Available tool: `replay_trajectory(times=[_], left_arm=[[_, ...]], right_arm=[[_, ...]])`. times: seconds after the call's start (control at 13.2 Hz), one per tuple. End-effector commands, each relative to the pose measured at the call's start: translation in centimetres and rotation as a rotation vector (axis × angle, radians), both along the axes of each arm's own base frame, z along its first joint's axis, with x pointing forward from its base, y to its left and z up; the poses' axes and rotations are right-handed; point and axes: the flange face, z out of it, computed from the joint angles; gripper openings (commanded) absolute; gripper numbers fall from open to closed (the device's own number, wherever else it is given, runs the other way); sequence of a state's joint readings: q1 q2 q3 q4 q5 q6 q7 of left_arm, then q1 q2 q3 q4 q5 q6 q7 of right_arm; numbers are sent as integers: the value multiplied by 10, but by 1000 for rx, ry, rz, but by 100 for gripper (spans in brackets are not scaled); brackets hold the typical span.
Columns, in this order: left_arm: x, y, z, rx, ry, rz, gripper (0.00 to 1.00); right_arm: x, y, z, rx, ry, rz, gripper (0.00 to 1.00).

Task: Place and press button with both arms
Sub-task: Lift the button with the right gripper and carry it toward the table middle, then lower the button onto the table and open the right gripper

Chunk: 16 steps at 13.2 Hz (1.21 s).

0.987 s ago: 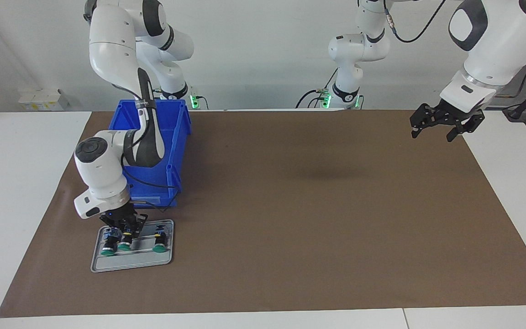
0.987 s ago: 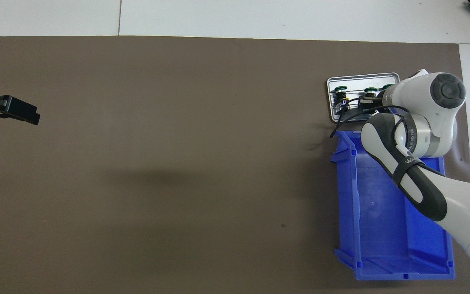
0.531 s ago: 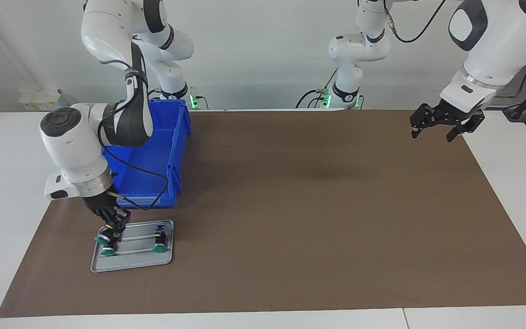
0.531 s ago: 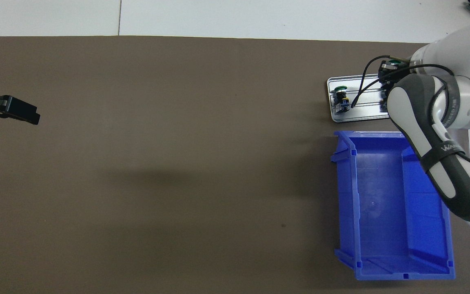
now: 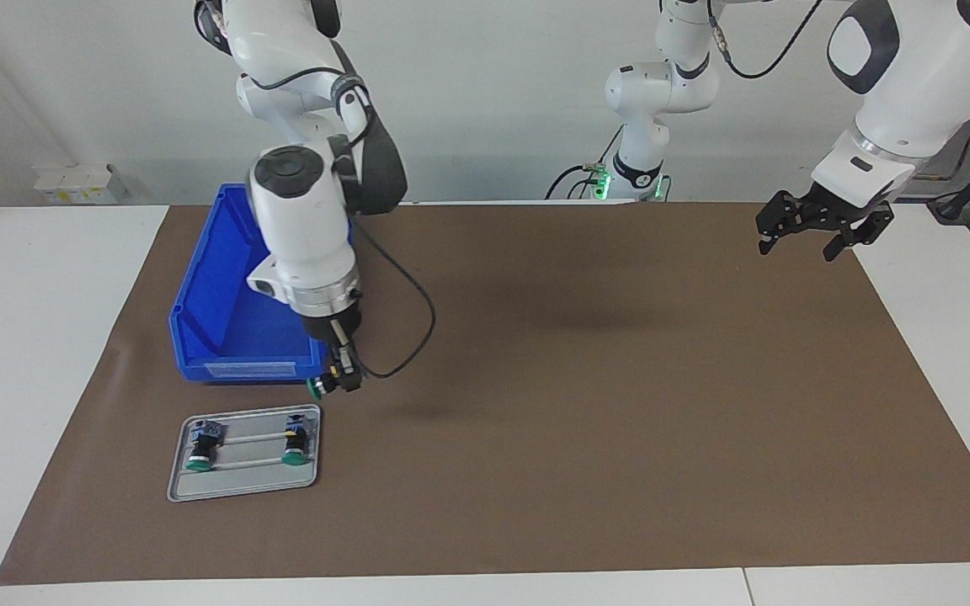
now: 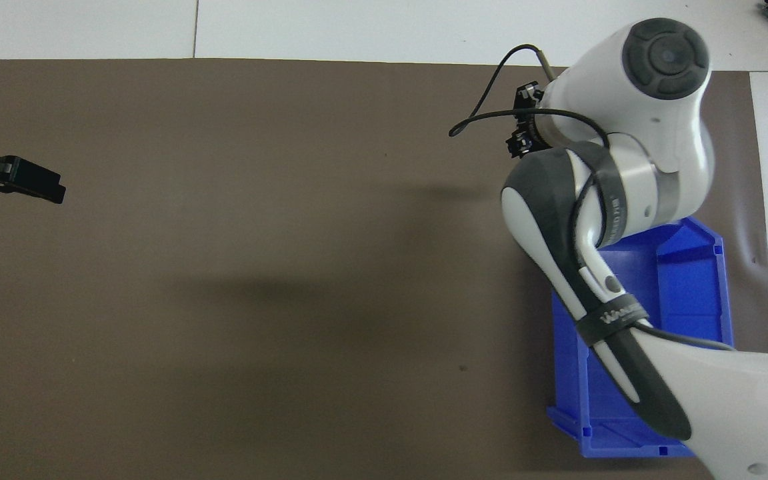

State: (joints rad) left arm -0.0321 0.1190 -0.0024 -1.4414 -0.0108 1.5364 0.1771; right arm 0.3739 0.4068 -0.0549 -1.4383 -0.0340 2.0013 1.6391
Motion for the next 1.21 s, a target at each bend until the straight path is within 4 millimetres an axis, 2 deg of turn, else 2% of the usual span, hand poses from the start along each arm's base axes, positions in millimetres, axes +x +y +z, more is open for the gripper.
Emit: replay_trajectory(times=[0.0,0.15,0.23,0.3,0.38,0.61,0.68,1.14], left_arm=[[-6,2,1,-9,-11,12,100],[-6,2,1,-9,-11,12,100],[-6,2,1,-9,-11,12,100],[-6,2,1,-9,-13,12,100],[-6,2,1,-9,-13,12,100],[-6,2,1,-9,-11,12,100],[-6,2,1,-9,-11,12,100],[-6,2,1,-9,-11,12,100]], right_arm=[[-31,79,-14,-16,-7,-159,0],[-50,124,-22,19,-16,-219,0],[-67,161,-40,8,-3,-212,0],[-84,195,-71,-17,20,-209,0],[-91,220,-94,-17,19,-207,0],[-116,269,-132,22,-3,-171,0],[-128,287,-136,57,-20,-173,0],[-152,290,-167,67,-15,-208,0]])
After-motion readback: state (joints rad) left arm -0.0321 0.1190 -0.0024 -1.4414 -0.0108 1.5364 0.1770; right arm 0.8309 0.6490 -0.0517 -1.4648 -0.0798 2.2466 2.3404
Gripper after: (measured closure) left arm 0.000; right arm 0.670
